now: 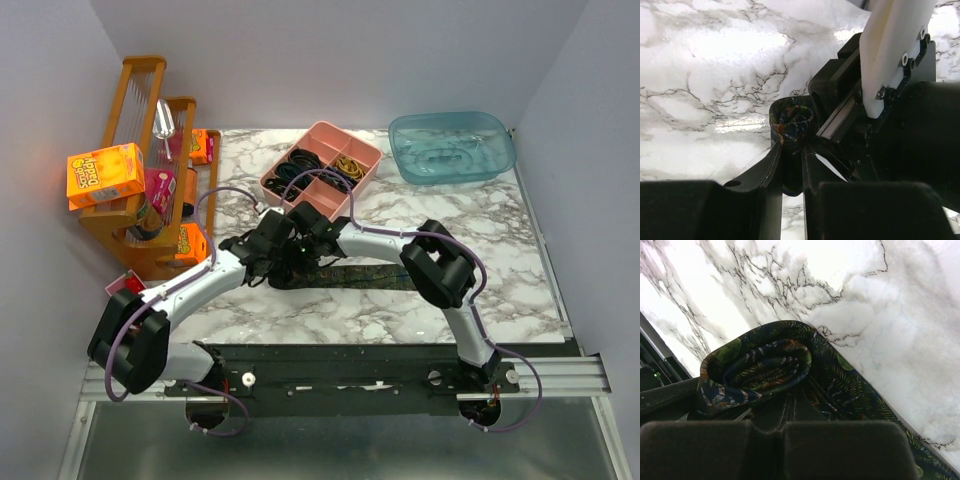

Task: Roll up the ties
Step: Roll the tie at the center of the board.

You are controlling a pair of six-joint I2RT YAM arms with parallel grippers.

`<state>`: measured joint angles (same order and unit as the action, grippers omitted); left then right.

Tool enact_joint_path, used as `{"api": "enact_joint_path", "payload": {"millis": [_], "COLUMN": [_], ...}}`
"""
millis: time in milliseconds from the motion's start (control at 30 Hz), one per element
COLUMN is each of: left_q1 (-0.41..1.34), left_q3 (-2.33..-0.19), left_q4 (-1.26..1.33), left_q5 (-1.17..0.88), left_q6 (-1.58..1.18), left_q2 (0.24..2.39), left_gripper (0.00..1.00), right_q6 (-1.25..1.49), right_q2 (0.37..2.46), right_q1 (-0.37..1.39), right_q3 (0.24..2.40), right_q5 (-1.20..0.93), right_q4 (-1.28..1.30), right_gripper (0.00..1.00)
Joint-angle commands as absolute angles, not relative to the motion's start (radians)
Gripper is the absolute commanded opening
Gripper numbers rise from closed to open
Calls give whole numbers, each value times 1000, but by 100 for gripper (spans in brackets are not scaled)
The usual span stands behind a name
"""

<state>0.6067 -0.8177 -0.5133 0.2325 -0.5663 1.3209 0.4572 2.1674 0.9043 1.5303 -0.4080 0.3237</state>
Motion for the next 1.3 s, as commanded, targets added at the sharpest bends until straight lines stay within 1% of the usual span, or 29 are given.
{"api": "enact_joint_path", "payload": {"millis": [0, 200, 467, 733, 967, 1267], "left_q1": [643, 657, 658, 660, 663, 707], "left_q3": [-860, -874, -882, -907, -922, -988], "left_q4": [-531, -578, -632, -701, -748, -837], "left_q5": [285, 340, 399, 478, 506, 589], "left_q6": [-581, -577, -574, -575, -578, -603], "left_q2": [1351, 1367, 1374, 1405, 1436, 1528], "left_gripper": [1, 0, 0, 0, 0, 0], "right_q6": [482, 482, 476, 466, 456, 448], "right_q2": [2197, 2155, 2028, 1911, 1858, 1847], "right_q1": [904, 904, 884, 819, 775, 756], "right_q3": [1523, 1493, 1427, 1332, 1276, 1261], "right_q5": [-426, -393, -356, -319, -295, -278], "right_q4": [270, 270, 271, 268, 268, 268], "right_gripper": [1, 1, 1, 1, 1, 1]}}
